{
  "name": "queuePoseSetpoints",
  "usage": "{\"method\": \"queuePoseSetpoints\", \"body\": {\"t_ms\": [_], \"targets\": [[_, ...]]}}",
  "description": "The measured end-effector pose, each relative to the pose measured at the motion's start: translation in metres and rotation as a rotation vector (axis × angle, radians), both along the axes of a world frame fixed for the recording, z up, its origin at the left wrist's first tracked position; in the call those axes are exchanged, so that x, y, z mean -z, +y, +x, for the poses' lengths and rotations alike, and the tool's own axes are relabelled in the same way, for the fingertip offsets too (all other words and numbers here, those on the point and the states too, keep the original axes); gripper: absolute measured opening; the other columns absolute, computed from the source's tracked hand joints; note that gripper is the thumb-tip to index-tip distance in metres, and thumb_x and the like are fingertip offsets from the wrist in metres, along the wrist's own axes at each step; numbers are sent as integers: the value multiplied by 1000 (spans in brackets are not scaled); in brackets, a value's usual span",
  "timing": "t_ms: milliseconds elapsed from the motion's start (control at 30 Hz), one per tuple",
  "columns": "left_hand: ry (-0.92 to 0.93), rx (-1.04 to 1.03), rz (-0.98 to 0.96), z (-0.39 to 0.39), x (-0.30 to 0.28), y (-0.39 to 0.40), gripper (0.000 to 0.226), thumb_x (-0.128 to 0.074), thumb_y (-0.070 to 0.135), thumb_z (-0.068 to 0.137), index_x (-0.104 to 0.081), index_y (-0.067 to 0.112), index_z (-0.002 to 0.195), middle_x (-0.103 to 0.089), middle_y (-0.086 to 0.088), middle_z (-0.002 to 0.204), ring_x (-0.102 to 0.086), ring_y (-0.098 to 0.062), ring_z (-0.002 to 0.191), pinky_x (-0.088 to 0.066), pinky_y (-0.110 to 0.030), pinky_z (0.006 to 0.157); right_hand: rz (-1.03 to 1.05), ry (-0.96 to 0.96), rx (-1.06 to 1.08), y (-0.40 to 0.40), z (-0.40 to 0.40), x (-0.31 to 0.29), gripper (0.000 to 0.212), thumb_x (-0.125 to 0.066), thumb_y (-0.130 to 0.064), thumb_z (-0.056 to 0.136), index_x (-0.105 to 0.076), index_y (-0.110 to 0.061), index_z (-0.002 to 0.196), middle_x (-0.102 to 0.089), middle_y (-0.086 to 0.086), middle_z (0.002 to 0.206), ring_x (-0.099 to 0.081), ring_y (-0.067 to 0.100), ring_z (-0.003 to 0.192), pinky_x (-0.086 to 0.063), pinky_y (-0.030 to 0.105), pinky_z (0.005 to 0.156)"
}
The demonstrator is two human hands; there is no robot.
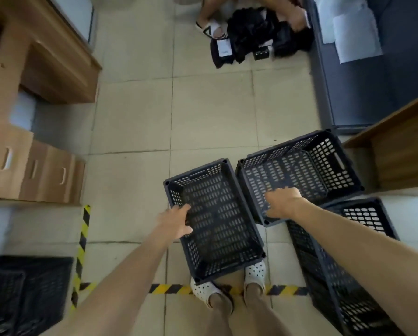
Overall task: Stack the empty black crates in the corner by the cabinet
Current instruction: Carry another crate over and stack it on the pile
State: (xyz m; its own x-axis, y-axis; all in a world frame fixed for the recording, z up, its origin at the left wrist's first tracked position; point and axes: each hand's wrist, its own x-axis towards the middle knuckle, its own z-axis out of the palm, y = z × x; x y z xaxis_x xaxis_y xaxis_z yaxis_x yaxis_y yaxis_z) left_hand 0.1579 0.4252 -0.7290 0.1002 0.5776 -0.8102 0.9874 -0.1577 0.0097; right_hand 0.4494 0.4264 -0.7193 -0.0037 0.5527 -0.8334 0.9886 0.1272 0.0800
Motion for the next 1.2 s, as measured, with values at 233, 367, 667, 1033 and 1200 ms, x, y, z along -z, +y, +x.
{"method": "queuePoseSetpoints", "body": {"t_ms": [233,367,667,1033,1200], "targets": [[25,-166,-7,-45,93,-37,70,-62,38,90,-28,30,150,-52,-5,135,-55,-26,121,-49,-39,90,-42,121,114,12,-34,111,47,-47,-43,96,-43,-17,135,-59,9,122,-60,30,103,-51,39,82],[19,-280,-59,-67,160,-54,75,-64,38,89,-24,32,151,-46,-6,144,-53,-29,125,-51,-42,96,-66,191,313,8,-46,180,53,-53,-37,96,-38,-11,139,-55,15,129,-57,32,112,-50,38,89],[-21,-463,-91,-93,281,-58,92,-68,45,84,-12,24,153,-40,-7,149,-48,-28,131,-47,-43,100,-9,172,403,-8,-48,292,75,-52,-31,98,-8,-5,152,-18,17,157,-35,35,138,-37,45,110],[-252,-973,-59,-85,349,-78,91,-76,30,83,-16,9,148,-45,-13,145,-49,-31,129,-43,-41,103,-26,227,663,-25,-52,342,84,-56,-35,94,-6,-1,153,-25,20,154,-36,36,136,-37,43,110],[-235,-1041,-107,-88,345,-73,95,-76,38,83,-16,7,149,-41,-14,149,-46,-31,132,-42,-40,105,-95,223,880,-16,-46,339,94,-69,-32,86,-9,-3,152,-28,18,154,-34,34,139,-34,40,112]]}}
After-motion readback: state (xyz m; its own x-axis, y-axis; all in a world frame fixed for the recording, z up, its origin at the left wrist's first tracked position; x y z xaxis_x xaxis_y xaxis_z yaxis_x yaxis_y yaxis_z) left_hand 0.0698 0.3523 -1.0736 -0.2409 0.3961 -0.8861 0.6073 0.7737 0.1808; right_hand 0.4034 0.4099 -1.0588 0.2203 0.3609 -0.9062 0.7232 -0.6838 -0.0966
